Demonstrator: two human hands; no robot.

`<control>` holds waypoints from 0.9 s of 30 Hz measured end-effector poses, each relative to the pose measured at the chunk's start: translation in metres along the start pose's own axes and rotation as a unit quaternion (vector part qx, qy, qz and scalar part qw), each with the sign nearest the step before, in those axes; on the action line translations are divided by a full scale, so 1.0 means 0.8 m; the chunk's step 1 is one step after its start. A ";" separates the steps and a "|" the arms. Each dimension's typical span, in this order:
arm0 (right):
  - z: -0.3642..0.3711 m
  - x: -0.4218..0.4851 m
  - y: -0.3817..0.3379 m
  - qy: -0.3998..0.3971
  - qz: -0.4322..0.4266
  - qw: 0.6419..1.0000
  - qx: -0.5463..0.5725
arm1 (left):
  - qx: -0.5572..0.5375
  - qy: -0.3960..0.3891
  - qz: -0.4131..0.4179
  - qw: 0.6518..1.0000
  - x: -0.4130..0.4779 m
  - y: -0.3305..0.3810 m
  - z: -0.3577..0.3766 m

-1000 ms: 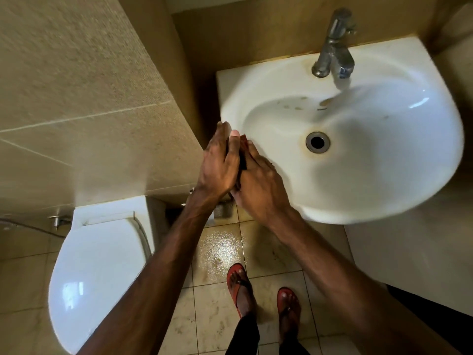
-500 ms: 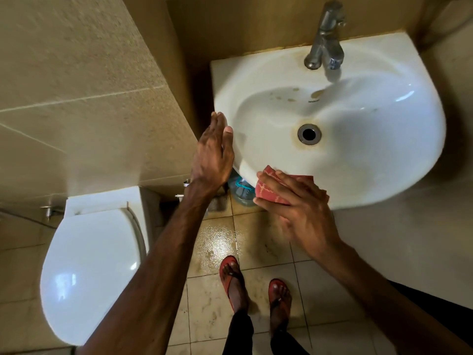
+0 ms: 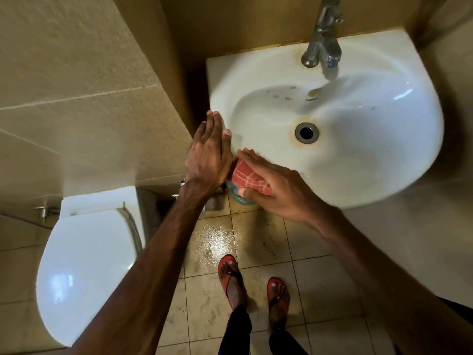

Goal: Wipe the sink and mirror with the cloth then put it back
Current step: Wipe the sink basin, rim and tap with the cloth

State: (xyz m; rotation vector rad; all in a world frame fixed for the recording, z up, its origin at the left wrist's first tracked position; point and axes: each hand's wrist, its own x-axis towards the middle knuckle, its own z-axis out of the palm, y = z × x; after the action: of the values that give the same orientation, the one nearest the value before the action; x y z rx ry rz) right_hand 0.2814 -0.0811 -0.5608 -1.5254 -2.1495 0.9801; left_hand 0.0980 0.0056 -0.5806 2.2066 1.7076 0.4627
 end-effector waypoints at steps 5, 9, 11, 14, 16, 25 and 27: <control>-0.044 -0.036 0.016 -0.084 0.089 0.992 -0.037 | 0.065 -0.015 -0.015 0.998 0.002 -0.005 0.012; -0.058 -0.026 0.004 -0.131 0.139 0.981 -0.031 | 0.094 -0.014 -0.037 0.995 0.002 -0.001 0.021; -0.057 -0.005 0.002 -0.160 0.174 0.971 -0.031 | 0.092 -0.009 -0.037 0.995 0.001 0.000 0.021; -0.044 0.035 0.022 -0.195 0.197 0.960 -0.049 | 0.103 -0.008 -0.035 0.994 -0.001 0.001 0.018; -0.028 0.062 0.050 -0.190 0.188 0.961 -0.075 | 0.111 -0.009 -0.037 0.993 0.000 0.005 0.015; -0.012 0.076 0.081 -0.115 0.236 0.957 -0.121 | 0.158 -0.075 0.064 0.983 0.016 0.029 0.004; -0.023 0.055 0.067 -0.163 0.241 0.949 -0.123 | 0.160 -0.080 0.056 0.982 0.019 0.033 0.003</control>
State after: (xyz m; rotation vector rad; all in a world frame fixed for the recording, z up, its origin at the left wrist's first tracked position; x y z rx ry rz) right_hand 0.3136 -0.0243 -0.5903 -2.2189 -2.2269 1.2255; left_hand 0.1252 0.0137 -0.5706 2.4949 1.6728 0.0305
